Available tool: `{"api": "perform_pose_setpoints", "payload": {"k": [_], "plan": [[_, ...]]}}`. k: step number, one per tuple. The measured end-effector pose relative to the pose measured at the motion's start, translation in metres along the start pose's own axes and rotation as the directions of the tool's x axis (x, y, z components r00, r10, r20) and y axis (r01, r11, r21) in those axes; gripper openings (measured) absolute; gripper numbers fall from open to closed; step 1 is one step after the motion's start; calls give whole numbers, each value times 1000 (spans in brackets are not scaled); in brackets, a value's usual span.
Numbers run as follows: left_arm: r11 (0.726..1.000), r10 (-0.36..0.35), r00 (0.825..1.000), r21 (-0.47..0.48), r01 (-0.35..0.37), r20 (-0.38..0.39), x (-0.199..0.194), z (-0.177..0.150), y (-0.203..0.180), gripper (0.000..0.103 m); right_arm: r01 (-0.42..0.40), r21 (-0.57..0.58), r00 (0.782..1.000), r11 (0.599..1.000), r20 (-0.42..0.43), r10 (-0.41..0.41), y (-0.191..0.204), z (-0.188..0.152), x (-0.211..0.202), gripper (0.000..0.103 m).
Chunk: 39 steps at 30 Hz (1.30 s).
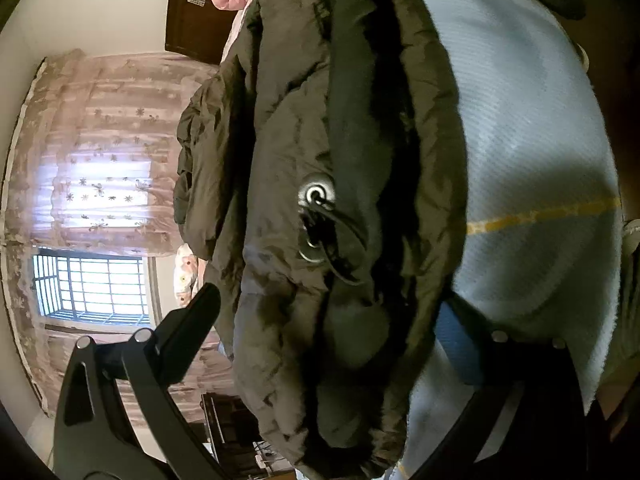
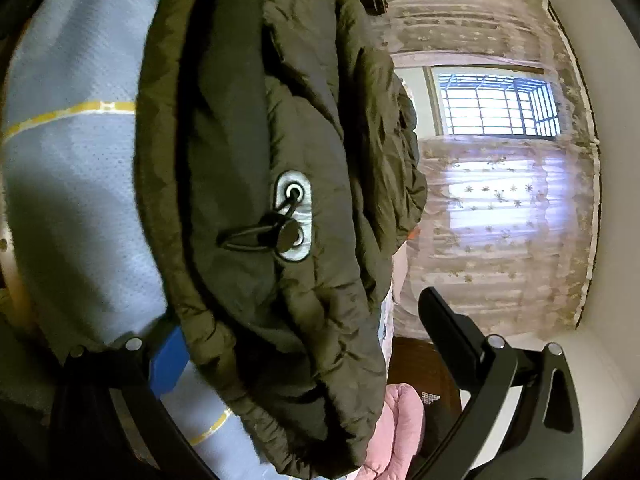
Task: Fold large clothes
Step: 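Roll both grippers sideways and grasp the long side edge of the jacket, then lift the gripped jacket side with both grippers and flip it over the bundle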
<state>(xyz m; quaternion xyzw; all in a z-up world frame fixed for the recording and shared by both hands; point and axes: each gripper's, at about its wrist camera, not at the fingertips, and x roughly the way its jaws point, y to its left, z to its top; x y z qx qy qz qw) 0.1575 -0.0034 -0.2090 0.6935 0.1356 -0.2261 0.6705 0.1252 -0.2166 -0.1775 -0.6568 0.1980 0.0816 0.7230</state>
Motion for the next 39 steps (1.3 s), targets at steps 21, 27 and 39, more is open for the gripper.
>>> {"api": "perform_pose_setpoints", "payload": {"k": [21,27,39], "plan": [[999,-37,998,-29,35,-52,16,5,3,57,-36,18,993,999,-110,37,1,9,28,26],[997,-76,994,-25,74,-75,21,7,4,18,-44,74,992,996,-115,52,-14,12,25,10],[990,-39,996,-136,29,-76,6,10,68,13,-56,202,990,978,-119,82,-89,18,23,9]]}}
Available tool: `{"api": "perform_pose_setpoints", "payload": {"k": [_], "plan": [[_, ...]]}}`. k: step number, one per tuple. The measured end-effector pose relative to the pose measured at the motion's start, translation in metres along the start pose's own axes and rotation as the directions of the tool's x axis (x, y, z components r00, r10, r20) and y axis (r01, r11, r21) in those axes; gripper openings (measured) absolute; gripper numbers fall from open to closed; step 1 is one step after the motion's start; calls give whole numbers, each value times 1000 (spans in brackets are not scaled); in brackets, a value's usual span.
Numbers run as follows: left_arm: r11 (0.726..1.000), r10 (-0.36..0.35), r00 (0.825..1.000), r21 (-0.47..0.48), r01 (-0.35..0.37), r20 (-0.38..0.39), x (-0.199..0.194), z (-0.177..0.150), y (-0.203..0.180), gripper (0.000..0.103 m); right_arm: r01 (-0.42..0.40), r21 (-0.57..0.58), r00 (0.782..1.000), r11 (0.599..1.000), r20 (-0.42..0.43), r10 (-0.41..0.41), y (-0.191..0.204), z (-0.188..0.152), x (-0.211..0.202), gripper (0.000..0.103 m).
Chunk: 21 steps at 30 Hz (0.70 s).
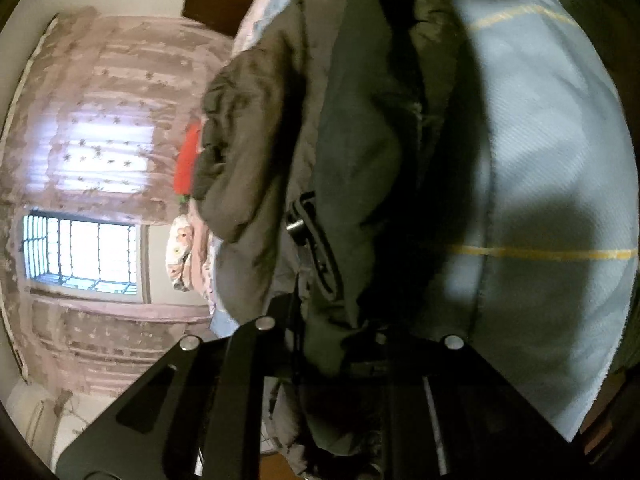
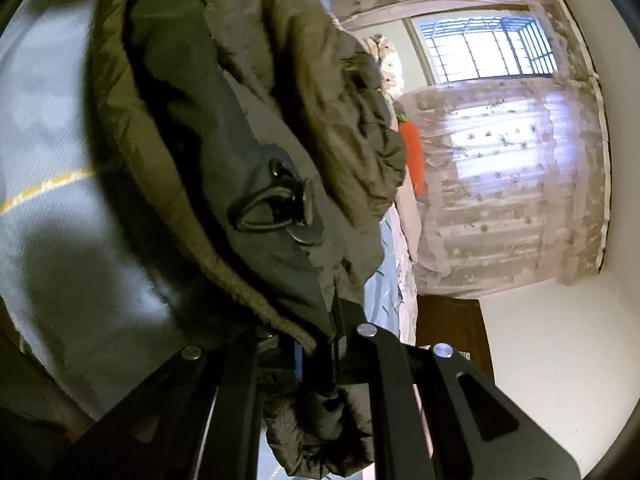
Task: Fold large clothes
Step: 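Lift the gripped jacket side with both grippers and flip it over the bundle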
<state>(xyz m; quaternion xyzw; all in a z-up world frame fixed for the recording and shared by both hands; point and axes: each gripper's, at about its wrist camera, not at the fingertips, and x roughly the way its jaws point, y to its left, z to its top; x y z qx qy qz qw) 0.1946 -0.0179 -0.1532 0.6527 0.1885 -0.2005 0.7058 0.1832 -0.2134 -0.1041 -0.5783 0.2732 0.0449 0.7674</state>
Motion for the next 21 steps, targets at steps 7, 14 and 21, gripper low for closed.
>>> {"api": "perform_pose_setpoints", "payload": {"k": [7,14,21], "plan": [[993,78,997,-93,-78,-8,-2,11,51,13,-22,55,1000,998,-2,22,-46,13,2,9],[985,126,992,-114,-129,-27,6,19,81,14,-31,44,1000,999,8,30,-83,27,13,9],[986,120,991,-113,-125,-52,33,21,126,17,-39,37,999,999,30,38,-124,46,35,9]]}}
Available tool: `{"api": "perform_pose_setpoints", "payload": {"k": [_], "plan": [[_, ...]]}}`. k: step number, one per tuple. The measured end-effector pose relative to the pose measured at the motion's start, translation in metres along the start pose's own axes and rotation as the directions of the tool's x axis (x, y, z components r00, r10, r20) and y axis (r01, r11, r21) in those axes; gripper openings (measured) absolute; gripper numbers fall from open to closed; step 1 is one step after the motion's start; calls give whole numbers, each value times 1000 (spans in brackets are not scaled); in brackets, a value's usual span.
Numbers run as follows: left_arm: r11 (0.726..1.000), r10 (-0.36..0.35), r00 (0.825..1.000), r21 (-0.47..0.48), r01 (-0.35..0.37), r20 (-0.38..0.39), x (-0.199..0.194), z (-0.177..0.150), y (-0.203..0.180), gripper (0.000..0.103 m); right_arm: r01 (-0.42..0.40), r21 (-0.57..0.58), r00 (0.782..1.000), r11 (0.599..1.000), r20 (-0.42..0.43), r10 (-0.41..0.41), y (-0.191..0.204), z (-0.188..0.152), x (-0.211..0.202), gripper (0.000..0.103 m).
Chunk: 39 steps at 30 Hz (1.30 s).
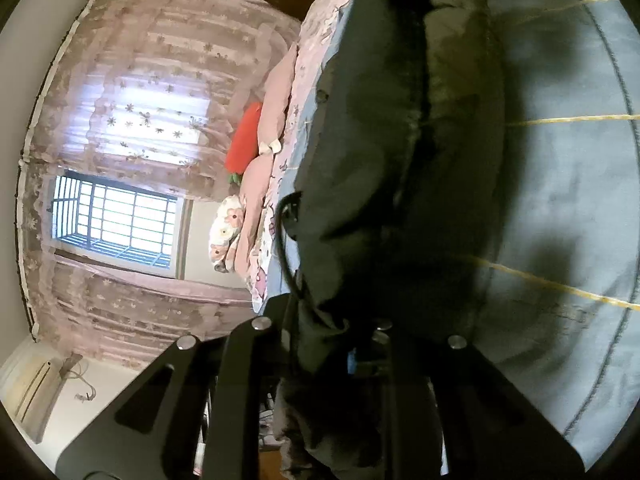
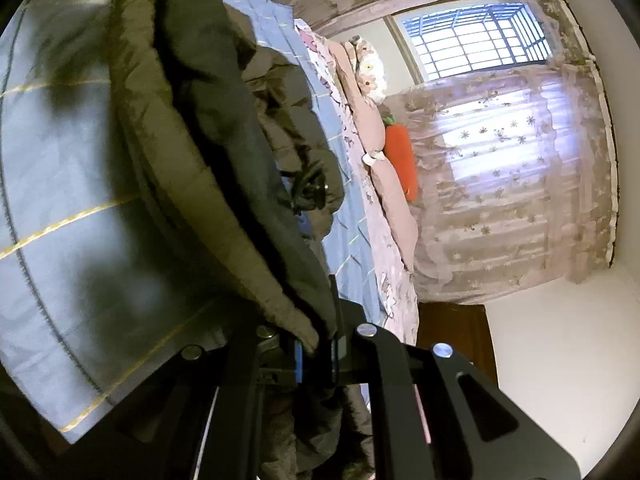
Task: Fold large clothes
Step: 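Lift the gripped jacket side with both grippers and flip it over the bundle, then lay the flipped side down and press the bundle flat with both grippers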
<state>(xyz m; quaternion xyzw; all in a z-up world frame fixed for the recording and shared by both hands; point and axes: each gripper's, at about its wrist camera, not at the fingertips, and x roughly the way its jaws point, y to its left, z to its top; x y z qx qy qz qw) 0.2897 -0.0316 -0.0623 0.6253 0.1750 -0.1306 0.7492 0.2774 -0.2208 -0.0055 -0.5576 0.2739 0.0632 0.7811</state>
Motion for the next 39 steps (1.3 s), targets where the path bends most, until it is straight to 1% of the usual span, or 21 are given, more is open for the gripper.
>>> {"api": "perform_pose_setpoints", "payload": {"k": [5,10,17,20,21,22,23,25,26,27,28,29,30,32,33,34,35,36,37,38,39], "plan": [[998,-55,998,4,55,-34,44,11,36,25,-60,16,998,998,-13,61,-33,18,34,9],[996,-71,996,43,74,-57,94,23,49,31,-143,40,987,989,-62,145,-55,33,95,10],[994,-97,984,29,103,-148,189,37,62,31,-211,59,970,976,-106,217,-50,49,180,12],[991,-112,972,48,124,-206,230,32,49,31,-236,58,964,970,-112,241,-39,54,212,14],[991,-113,970,50,127,-215,238,31,47,28,-238,58,964,970,-106,243,-35,56,221,15],[990,-122,966,35,134,-226,247,29,44,22,-240,67,964,968,-104,246,-34,57,228,16],[991,-128,965,18,136,-229,252,29,45,21,-248,88,961,965,-103,257,-33,58,236,17],[991,-132,964,-18,131,-230,259,28,44,21,-243,125,962,962,-93,255,-33,60,247,31],[992,-127,965,-27,124,-230,262,27,42,21,-226,143,966,964,-93,240,-35,60,251,49],[992,-129,965,-30,126,-228,264,25,44,22,-195,170,973,966,-93,213,-39,60,255,74],[992,-127,966,-33,123,-225,264,24,43,23,-149,211,981,966,-93,172,-44,57,257,86],[993,-121,968,-37,115,-221,263,23,43,32,-131,252,983,959,-94,159,-49,54,259,102],[996,-84,974,-48,76,-210,262,21,44,40,-161,296,977,941,-90,196,-53,49,261,102],[995,-2,980,-99,-18,-198,260,18,56,84,-176,353,973,919,-79,217,-56,42,258,102],[989,22,980,-137,-50,-198,258,16,63,94,-168,374,976,912,-69,208,-57,39,253,102],[975,24,979,-213,-68,-203,255,11,76,101,-155,392,980,907,-59,193,-59,38,248,102],[960,0,978,-272,-57,-208,253,8,84,101,-130,429,985,894,-46,166,-63,36,238,102],[917,-53,973,-398,-42,-226,249,1,100,101,-117,466,988,877,-37,151,-67,33,230,102],[878,-74,969,-477,-49,-234,244,-4,109,101,-111,540,989,834,-20,144,-78,30,219,102],[841,-82,969,-538,-59,-234,237,-7,116,101,-119,617,989,778,3,148,-90,26,207,102],[783,-85,972,-618,-72,-221,223,-12,126,101,-132,693,988,709,35,150,-102,22,192,102]]}}
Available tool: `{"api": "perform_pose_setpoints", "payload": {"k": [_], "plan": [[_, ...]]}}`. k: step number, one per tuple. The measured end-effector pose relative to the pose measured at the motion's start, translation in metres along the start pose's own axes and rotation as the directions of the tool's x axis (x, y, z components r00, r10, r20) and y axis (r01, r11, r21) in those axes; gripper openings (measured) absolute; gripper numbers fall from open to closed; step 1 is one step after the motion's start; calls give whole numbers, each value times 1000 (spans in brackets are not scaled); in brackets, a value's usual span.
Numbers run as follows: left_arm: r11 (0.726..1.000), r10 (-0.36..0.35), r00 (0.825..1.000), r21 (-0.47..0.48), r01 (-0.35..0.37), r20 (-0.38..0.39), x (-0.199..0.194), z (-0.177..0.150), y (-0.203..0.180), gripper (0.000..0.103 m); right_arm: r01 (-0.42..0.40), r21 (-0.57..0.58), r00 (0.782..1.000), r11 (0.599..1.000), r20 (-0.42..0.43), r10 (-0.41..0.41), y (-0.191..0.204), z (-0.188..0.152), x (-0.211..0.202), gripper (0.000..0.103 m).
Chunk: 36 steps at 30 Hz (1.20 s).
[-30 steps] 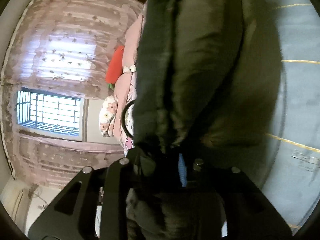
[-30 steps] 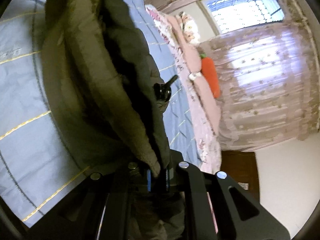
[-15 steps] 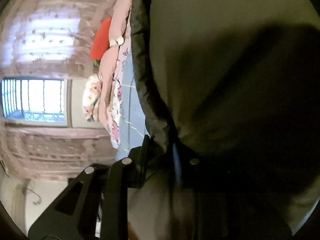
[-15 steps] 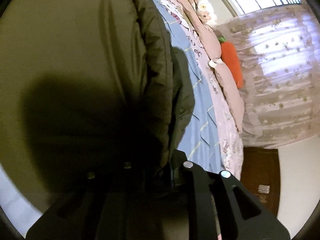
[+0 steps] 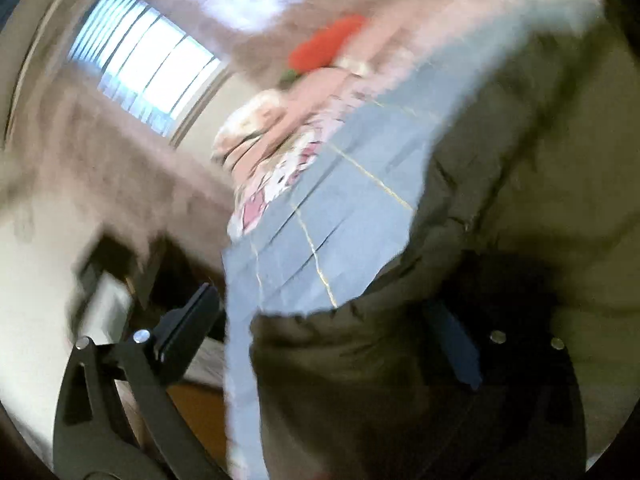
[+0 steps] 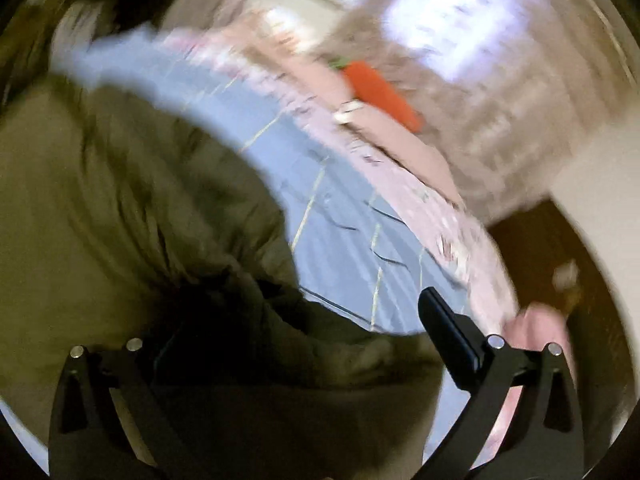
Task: Fold large clothes
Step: 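Lay the flipped side down and press the bundle flat with both grippers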
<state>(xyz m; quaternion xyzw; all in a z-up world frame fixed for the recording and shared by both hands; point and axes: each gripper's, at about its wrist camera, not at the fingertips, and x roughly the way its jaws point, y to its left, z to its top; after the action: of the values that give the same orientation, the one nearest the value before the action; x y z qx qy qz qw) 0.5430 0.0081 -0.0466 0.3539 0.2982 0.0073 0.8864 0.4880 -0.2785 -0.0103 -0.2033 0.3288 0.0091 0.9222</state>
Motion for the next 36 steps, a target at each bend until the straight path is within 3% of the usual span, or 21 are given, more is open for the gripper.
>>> {"api": "perform_pose_setpoints", "payload": {"k": [2,3,4,5,7,8,11,14,18,21,24,27,30,33,36], "plan": [[989,-9,999,-146,14,34,-29,-1,17,101,-40,169,998,985,61,30,-21,7,-32,102],[969,-40,998,-243,52,56,-49,-3,28,101,-75,226,996,971,72,60,-30,11,-42,102],[930,-119,990,-341,139,79,-66,-4,38,101,-145,306,989,941,81,126,-38,15,-56,102],[862,-234,966,-435,260,113,-77,-3,48,101,-221,378,975,899,85,204,-44,17,-66,102],[745,-384,907,-521,415,173,-93,-7,48,101,-294,467,953,834,80,291,-44,16,-72,102],[714,-426,885,-530,456,188,-98,-6,44,101,-299,494,949,816,62,310,-39,13,-72,102],[729,-450,874,-489,479,184,-101,11,18,101,-292,506,939,811,-6,343,-15,9,-54,102],[702,-495,864,-545,458,89,-70,18,-8,101,-282,524,934,804,-42,355,-3,7,-21,102],[740,-456,890,-554,381,3,-25,18,-25,101,-257,546,926,797,-97,365,2,9,25,102],[738,-471,880,-573,356,-60,18,14,-32,101,-216,541,917,813,-174,359,4,1,56,102],[736,-473,877,-584,342,-82,47,8,-31,101,-199,518,916,832,-205,346,8,-11,85,102],[749,-476,874,-564,347,-95,70,4,-32,101,-210,530,909,822,-203,364,7,-19,105,102],[733,-503,856,-582,353,-115,91,0,-33,101,-214,531,896,820,-227,381,9,-20,120,102],[723,-507,854,-597,348,-117,104,-8,-40,101,-224,550,880,805,-241,409,10,-24,134,102],[738,-498,856,-586,333,-141,105,-8,-44,101,-205,541,879,815,-265,397,13,-23,133,102]]}}
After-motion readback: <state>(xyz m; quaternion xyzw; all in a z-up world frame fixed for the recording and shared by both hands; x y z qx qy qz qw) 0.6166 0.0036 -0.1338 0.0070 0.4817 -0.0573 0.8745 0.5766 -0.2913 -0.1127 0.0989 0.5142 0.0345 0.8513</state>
